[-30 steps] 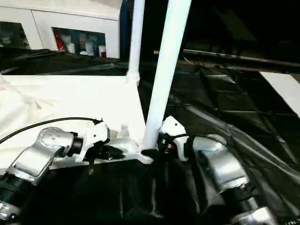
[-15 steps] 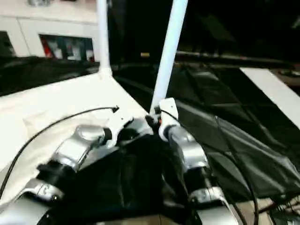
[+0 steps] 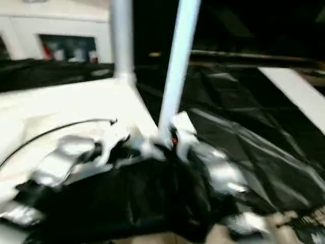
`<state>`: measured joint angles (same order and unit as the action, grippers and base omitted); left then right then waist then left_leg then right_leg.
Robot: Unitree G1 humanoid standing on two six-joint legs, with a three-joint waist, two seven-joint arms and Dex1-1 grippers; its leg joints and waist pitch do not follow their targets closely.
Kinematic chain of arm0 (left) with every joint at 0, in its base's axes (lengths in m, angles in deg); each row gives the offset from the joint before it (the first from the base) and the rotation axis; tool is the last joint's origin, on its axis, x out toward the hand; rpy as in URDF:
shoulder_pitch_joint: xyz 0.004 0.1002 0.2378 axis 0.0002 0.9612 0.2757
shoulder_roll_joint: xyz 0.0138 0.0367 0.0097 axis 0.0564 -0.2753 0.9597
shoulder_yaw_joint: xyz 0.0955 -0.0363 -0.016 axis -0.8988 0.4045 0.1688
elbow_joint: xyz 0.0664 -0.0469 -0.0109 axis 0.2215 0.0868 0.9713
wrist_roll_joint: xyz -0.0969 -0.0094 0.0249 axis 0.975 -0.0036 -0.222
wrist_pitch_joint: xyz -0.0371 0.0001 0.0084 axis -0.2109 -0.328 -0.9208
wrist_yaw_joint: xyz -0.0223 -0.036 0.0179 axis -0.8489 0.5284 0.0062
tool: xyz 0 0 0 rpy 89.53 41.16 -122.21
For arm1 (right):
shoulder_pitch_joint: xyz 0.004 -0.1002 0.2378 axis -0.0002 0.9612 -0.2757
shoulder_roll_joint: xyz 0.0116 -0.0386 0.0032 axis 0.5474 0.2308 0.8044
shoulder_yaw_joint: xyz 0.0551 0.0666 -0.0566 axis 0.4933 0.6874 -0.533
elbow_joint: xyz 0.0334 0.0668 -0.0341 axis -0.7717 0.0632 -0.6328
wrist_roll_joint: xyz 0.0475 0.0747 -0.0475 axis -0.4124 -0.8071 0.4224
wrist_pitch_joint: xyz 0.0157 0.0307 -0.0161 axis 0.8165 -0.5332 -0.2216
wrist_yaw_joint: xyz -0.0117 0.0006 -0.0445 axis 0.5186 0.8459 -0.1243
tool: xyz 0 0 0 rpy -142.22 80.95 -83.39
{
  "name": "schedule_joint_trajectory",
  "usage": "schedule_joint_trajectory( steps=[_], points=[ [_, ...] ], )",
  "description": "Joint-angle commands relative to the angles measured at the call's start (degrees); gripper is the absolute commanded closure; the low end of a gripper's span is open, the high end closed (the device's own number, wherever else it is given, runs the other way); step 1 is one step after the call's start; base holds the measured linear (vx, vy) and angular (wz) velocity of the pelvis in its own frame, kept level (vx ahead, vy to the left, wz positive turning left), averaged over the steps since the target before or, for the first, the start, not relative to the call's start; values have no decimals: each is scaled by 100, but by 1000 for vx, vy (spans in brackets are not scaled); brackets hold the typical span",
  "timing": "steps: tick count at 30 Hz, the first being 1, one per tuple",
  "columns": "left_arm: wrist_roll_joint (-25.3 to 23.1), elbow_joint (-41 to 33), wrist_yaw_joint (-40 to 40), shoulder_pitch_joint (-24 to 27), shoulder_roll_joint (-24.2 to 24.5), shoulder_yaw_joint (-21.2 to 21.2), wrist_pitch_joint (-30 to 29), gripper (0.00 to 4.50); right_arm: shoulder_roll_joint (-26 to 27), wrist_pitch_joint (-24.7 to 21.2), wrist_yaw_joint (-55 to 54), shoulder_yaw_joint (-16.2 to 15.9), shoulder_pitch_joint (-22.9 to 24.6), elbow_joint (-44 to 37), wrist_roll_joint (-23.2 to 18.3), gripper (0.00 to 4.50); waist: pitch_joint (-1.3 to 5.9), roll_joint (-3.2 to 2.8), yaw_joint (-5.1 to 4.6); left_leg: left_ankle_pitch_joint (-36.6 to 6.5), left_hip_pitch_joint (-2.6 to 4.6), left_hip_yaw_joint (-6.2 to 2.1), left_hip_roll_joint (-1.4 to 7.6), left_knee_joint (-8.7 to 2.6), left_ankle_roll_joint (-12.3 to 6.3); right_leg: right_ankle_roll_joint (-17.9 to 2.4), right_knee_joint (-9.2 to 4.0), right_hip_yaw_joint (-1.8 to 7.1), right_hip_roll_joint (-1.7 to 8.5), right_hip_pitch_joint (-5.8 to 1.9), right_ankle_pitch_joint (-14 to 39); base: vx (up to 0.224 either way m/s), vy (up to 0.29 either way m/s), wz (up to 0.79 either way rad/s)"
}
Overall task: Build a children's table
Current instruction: Rotate leg to tighten
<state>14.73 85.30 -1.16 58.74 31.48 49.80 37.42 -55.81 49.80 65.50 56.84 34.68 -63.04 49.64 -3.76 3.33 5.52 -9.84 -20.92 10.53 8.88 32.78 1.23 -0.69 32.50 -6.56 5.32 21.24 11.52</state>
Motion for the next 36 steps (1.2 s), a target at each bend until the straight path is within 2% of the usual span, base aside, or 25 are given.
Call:
schedule_joint_trajectory(
  steps=[1,2,4,5,7,8,10,11,14,15,17,20,22,23,24,25,26,29,31,32,34,35,36],
  points=[
    [252,-238,-350,10,-38,-140,140,450,-206,9,359,-61,17,-273,-11,29,319,5,19,-2116,149,-228,564,-503,302,-876,-359,469,611,-89,1801,0,0,0],
    [300,-360,-624,95,163,-162,180,450,-600,0,843,-235,152,-616,-44,29,326,14,63,-1961,168,-189,563,-477,229,-882,-338,491,584,-77,1700,0,0,0],
    [349,-450,-797,157,283,-170,176,450,-842,-60,1117,-349,230,-837,-102,29,317,26,98,-1932,199,-145,566,-456,143,-902,-335,527,571,-42,1754,0,0,0],
    [348,-467,-813,170,310,-169,181,450,-896,-71,1174,-380,248,-892,-114,29,331,23,114,-1863,207,-114,543,-433,101,-990,-332,541,562,-26,1747,0,0,0],
    [334,-467,-809,171,342,-172,244,450,-961,-43,1229,-416,265,-962,-128,29,349,39,126,-1574,157,-104,535,-406,38,-1105,-280,541,546,-37,1479,56,-42,9],
    [339,-470,-815,174,349,-168,258,450,-943,-42,1225,-417,263,-973,-146,29,362,43,126,-1470,162,-94,537,-393,24,-1156,-247,536,532,-41,1331,78,-58,11],
    [357,-468,-827,168,356,-156,282,450,-847,-20,1212,-433,233,-960,-134,29,373,13,133,-1285,136,-98,541,-393,-6,-1218,-204,525,519,-70,1073,0,0,0],
    [358,-467,-827,167,355,-155,283,450,-837,-16,1209,-435,229,-956,-130,29,370,22,128,-1262,117,-98,537,-394,-6,-1235,-197,519,511,-84,1030,0,0,0],
    [363,-419,-763,124,294,-178,298,450,-748,-35,1233,-476,210,-933,-170,29,363,22,127,-1361,109,-115,539,-406,38,-1202,-209,510,518,-100,1206,0,0,0],
    [365,-420,-759,120,289,-186,299,450,-753,-32,1242,-497,216,-937,-174,54,355,17,121,-1486,119,-121,540,-413,81,-1161,-231,511,521,-94,1384,0,0,0],
    [375,-439,-760,117,282,-188,285,450,-751,1,1260,-541,225,-910,-153,63,350,20,110,-1636,127,-132,541,-417,147,-1070,-262,514,532,-93,1673,0,0,0],
    [385,-460,-776,116,294,-176,285,450,-730,27,1251,-585,245,-895,-119,102,350,16,107,-1633,130,-133,541,-416,169,-1030,-273,517,529,-84,1719,0,0,0],
    [376,-452,-781,113,306,-173,305,450,-722,30,1246,-592,261,-903,-109,106,353,15,108,-1611,131,-134,541,-415,168,-1026,-268,516,528,-87,1703,0,0,0],
    [365,-431,-782,117,324,-171,338,450,-710,41,1243,-589,292,-916,-88,124,358,37,103,-1555,124,-131,540,-412,165,-1035,-256,512,520,-92,1620,0,0,0],
    [363,-423,-780,120,331,-170,350,450,-708,48,1240,-589,305,-919,-82,124,361,31,106,-1530,124,-131,538,-409,158,-1041,-247,512,520,-95,1585,0,0,0],
    [367,-422,-779,120,340,-163,351,450,-710,38,1239,-590,319,-937,-84,136,365,63,98,-1474,120,-122,537,-404,131,-1055,-240,513,514,-97,1506,0,0,0],
    [367,-420,-776,119,341,-160,351,450,-710,35,1240,-589,321,-940,-88,145,364,48,106,-1448,118,-124,535,-400,122,-1065,-233,512,521,-100,1487,0,0,0],
    [367,-404,-742,114,347,-135,351,450,-712,28,1257,-586,333,-927,-118,158,363,69,113,-1382,113,-117,531,-389,76,-1065,-232,512,525,-101,1508,0,0,0],
    [382,-411,-692,127,337,-93,348,450,-688,101,1248,-610,338,-833,-89,176,364,69,111,-1383,115,-121,534,-392,81,-1040,-234,506,522,-98,1564,0,0,0],
    [383,-409,-646,143,312,-81,340,450,-635,157,1190,-605,347,-756,-63,179,367,35,116,-1397,118,-124,533,-390,92,-1047,-232,507,527,-97,1552,0,0,0],
    [333,-368,-492,151,245,-77,322,450,-492,260,942,-536,343,-567,2,181,355,45,99,-1504,107,-128,526,-395,138,-1032,-252,508,530,-91,1665,0,0,0],
    [267,-318,-309,131,171,-69,272,450,-321,309,613,-420,309,-350,47,183,355,23,100,-1560,111,-138,531,-400,168,-1025,-256,506,537,-89,1733,0,0,0],
    [223,-270,-156,101,103,-51,237,450,-170,368,307,-323,267,-165,93,183,347,30,72,-1678,127,-139,527,-401,229,-1022,-283,506,536,-62,1872,0,0,0]
  ],
)
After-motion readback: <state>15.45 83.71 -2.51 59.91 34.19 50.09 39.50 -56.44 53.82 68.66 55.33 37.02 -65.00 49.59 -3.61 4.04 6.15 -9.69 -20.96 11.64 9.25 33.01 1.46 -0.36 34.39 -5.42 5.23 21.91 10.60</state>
